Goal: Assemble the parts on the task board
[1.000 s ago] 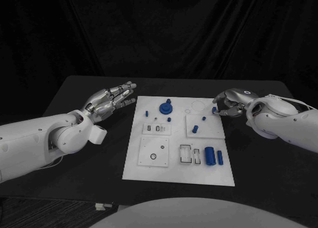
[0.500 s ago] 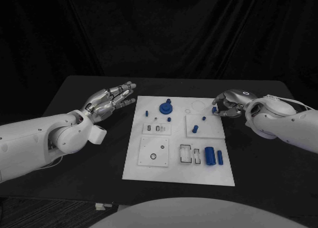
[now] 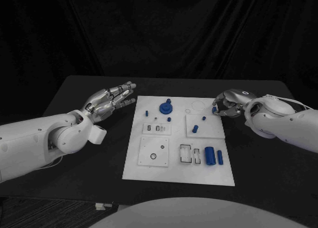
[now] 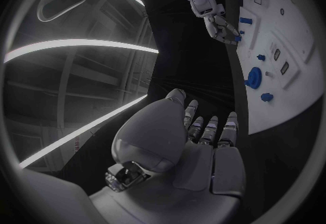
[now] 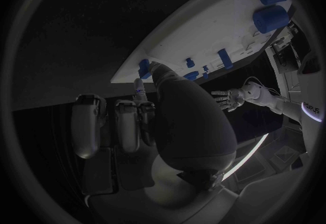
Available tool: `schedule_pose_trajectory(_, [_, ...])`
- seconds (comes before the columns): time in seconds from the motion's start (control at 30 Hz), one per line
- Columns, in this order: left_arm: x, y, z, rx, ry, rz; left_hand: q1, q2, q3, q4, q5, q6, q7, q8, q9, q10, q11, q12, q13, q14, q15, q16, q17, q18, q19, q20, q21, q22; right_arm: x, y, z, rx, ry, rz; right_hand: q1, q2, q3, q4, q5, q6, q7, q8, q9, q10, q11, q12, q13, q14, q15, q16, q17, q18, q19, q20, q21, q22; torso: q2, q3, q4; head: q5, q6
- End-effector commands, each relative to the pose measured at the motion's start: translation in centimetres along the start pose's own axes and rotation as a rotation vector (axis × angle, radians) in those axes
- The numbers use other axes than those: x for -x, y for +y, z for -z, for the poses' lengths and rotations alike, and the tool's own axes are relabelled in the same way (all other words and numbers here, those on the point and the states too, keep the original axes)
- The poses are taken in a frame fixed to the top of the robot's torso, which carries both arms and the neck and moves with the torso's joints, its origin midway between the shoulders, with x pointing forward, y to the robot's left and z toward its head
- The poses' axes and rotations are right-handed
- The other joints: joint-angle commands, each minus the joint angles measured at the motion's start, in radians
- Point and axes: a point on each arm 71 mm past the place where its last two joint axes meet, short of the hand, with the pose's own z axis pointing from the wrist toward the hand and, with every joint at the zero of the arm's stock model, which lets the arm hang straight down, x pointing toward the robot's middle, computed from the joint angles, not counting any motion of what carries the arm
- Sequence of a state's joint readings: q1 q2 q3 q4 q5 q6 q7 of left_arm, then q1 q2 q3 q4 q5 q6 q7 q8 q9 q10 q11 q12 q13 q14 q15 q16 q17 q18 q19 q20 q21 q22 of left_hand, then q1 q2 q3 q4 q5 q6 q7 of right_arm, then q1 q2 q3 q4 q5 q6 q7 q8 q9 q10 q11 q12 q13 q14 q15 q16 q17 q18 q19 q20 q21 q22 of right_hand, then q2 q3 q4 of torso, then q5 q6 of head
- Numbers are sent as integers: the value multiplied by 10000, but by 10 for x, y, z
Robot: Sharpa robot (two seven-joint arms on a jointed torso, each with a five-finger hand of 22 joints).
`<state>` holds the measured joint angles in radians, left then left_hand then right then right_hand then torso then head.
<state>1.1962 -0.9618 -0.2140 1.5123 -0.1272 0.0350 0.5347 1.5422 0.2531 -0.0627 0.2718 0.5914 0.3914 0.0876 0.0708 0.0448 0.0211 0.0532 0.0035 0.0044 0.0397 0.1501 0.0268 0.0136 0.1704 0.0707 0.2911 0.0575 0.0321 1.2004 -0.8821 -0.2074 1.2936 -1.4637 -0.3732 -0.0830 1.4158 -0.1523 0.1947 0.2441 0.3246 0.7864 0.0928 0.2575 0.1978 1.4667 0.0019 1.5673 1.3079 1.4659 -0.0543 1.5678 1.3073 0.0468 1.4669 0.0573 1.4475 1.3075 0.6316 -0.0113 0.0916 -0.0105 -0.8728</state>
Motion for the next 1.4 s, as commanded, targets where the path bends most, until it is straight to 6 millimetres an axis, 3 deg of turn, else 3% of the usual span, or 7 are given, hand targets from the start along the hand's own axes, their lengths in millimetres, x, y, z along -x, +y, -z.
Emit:
schedule_pose_trajectory(0.03, [-2,-1,0,-121,113,87,106,-13,44,-10,22,-4,82,32,8,-24,68,23,15,10,74,64,14,70,80,-19,34,16,-2,-1,0,-106,24,42,107,31,15,-28,33,137,16,119,42,1041,-27,35,2629,1049,-73,30,2635,-127,350,-79,-56,2171,2,-2,4,10,2])
schedule_pose_trajectory(0.33, [-2,0,0,-111,122,93,106,-13,44,-10,22,-4,82,32,8,-24,68,23,15,10,74,64,14,70,80,-19,34,16,-2,0,-2,-103,5,50,98,120,43,-39,130,483,-16,544,222,1041,-48,35,2629,1049,-90,30,2635,-126,353,-87,-67,2176,0,-2,1,13,2])
schedule_pose_trajectory(0.7, [-2,0,0,-105,124,101,106,-13,44,-10,22,-4,82,32,8,-24,68,23,15,10,74,64,14,70,80,-19,34,16,-1,1,-2,-68,-235,23,175,202,139,-178,699,849,-67,1049,492,1041,-87,35,2629,1049,-123,30,2635,-127,362,-119,-72,2182,4,-2,1,44,2])
schedule_pose_trajectory(0.93, [-1,0,1,-109,113,101,106,-13,44,-10,22,-4,82,32,8,-24,68,23,15,10,74,64,14,70,80,-19,34,16,3,5,3,54,-705,-124,188,217,161,-212,763,965,-66,1170,560,1041,-77,35,2629,1049,-122,30,2635,-126,361,-123,-78,2181,-4,0,-3,106,2])
schedule_pose_trajectory(1.2, [-1,0,1,-92,102,97,102,-20,63,-3,22,-11,88,32,8,-12,78,27,19,14,82,72,15,68,86,-17,39,17,22,32,6,724,-1308,-396,182,211,166,-227,781,1059,-59,1252,606,1041,-16,35,2629,1049,-87,30,2635,-125,357,-108,-90,2177,-10,-2,-6,107,2])
schedule_pose_trajectory(1.4, [-1,1,0,-85,123,105,102,-20,63,-3,22,-11,88,32,8,-12,78,27,19,14,82,72,15,68,86,-17,39,17,30,68,3,1539,-1409,-619,164,236,177,-217,789,1073,-47,1269,618,1041,23,35,2629,1049,-60,30,2635,-121,348,-95,-110,2170,-22,0,-5,75,2])
